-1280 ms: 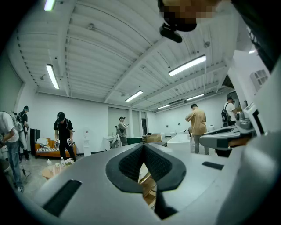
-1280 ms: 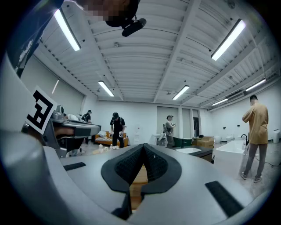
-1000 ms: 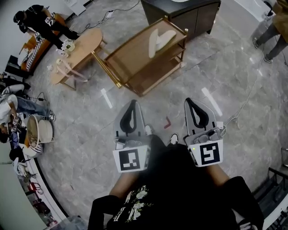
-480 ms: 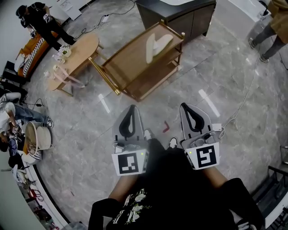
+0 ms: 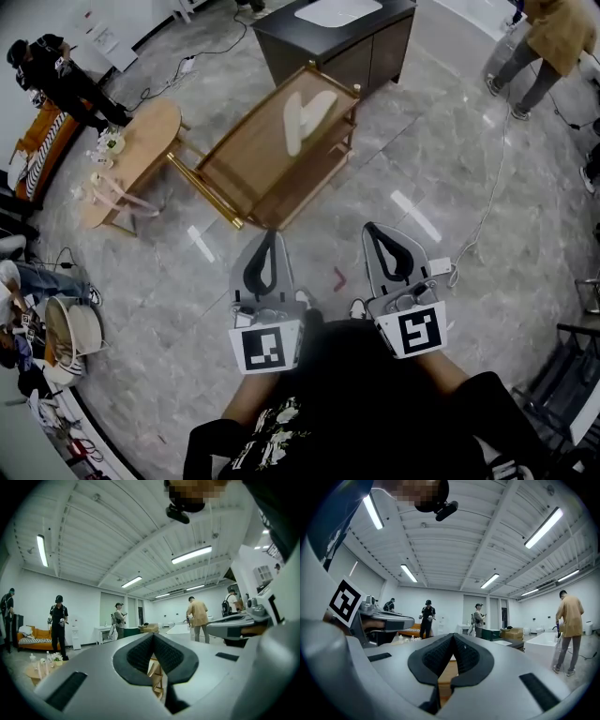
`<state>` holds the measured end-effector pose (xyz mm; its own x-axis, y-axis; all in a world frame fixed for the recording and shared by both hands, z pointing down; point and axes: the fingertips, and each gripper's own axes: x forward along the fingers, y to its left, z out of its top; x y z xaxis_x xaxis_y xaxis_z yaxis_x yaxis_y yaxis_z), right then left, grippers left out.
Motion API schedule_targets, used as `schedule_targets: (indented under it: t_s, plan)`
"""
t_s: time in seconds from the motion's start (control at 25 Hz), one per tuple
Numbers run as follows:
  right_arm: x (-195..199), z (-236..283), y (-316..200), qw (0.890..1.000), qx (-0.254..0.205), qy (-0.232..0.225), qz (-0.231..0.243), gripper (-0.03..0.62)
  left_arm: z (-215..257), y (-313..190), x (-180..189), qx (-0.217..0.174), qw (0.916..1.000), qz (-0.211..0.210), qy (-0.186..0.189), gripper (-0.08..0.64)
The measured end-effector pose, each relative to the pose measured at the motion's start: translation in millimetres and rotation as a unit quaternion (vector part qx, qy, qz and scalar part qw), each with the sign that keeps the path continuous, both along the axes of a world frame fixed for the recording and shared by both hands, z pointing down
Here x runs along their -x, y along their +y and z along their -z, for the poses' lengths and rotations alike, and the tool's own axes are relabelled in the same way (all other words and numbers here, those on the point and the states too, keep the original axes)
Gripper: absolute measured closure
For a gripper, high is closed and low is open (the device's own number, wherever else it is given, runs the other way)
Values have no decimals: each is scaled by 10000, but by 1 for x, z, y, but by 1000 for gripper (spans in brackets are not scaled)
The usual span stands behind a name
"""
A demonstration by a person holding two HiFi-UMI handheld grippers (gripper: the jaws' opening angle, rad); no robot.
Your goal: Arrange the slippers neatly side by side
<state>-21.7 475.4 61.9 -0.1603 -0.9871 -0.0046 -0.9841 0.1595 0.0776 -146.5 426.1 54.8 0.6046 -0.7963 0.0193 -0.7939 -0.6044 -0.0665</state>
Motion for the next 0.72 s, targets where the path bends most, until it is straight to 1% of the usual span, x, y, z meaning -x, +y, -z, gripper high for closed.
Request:
schedule_targets:
  t_s: [0.16,0.36,0.52,0.72]
  plan:
    - [9,0,-13,9998,-69,72,-158,594,-3,-15,9,38,9998,-186,49,557]
    - [23,-10,-27,9993,133,141,-324,594,-14,-36,24,213,9989,-369,214,557]
    - [37,-13,-38,9988,196,136,-427,594,-15,-48,35,192,9978,-570,271,557]
    - [58,-17,-48,9979,189,141,-599,594,-22,-63,56,252,9967,-720,294,557]
